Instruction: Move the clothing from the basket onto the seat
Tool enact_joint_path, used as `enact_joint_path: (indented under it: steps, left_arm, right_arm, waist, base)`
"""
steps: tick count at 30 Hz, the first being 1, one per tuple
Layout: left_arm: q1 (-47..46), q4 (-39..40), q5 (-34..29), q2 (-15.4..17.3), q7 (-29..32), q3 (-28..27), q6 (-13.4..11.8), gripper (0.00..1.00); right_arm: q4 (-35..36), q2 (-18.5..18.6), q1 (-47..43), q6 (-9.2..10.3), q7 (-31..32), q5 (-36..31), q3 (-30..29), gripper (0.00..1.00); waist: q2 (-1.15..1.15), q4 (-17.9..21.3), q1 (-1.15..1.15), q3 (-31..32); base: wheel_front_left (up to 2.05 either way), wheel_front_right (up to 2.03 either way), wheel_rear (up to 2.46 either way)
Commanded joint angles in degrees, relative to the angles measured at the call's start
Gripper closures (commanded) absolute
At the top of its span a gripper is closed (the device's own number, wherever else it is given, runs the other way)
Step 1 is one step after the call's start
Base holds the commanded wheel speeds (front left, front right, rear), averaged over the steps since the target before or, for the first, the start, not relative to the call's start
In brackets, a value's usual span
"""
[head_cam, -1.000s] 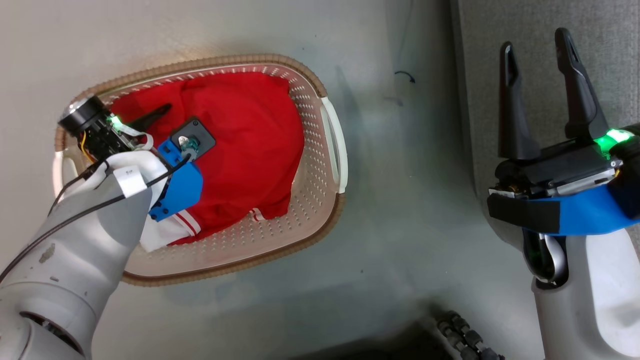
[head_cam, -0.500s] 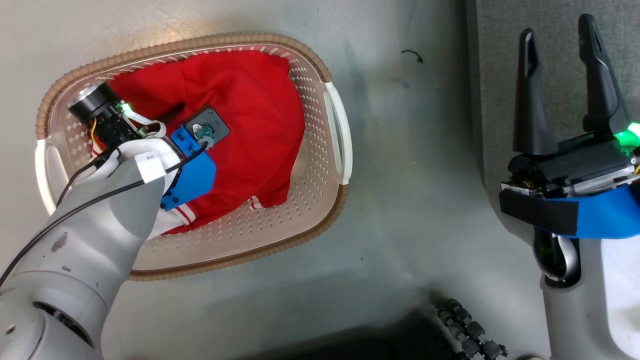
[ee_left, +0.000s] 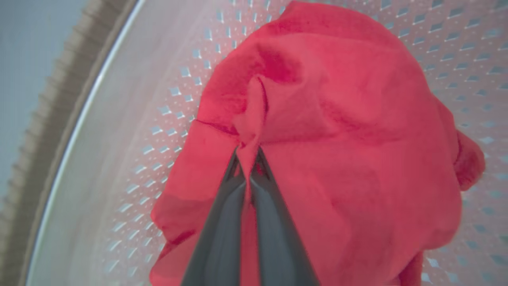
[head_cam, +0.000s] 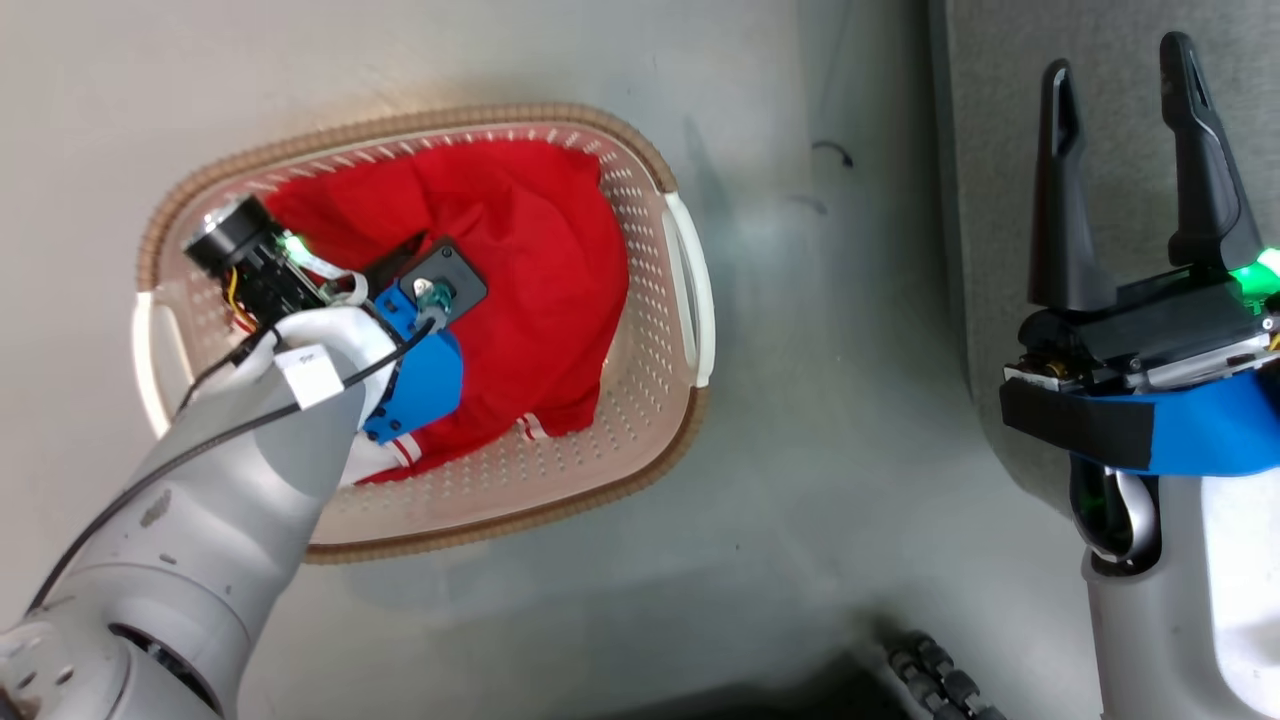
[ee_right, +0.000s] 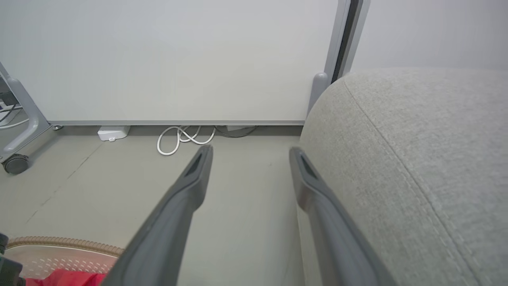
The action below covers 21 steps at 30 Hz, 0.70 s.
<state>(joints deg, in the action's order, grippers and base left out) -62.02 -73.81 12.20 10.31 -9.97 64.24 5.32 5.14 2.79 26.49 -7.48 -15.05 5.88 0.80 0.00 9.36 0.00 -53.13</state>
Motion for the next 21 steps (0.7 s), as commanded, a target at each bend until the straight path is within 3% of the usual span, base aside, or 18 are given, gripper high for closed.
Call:
enact_joint_path:
  steps: [1,13,21]
  left_arm:
    - [0.7,-0.1,0.5,-0.1,-0.8,-0.3,-0.2,1.0]
    - [6.5,2.3,6.1,-2.0,-5.2,-4.4,-0.5,1.0]
    - [12.0,9.8,8.6,-0.5,-5.3,-8.1,-1.4,1.0]
  right_arm:
    - [-0.2,0.2,-0.4,-0.03,-0.2,-0.3,0.0,0.0]
    - [-3.2,0.2,-3.3,-0.03,-0.2,-1.0,0.0,0.0]
    - [-5.3,0.2,-6.2,-0.03,-0.2,-1.3,0.0,0.0]
  waist:
    - [0.0,-0.5,0.0,1.8]
    - [0.0,-3.0,0.0,14.0]
    - [0.0,-4.4,0.0,22.3]
  base:
    - [0.0,0.0,0.0]
    - [0.0,0.0,0.0]
    - [0.0,0.0,0.0]
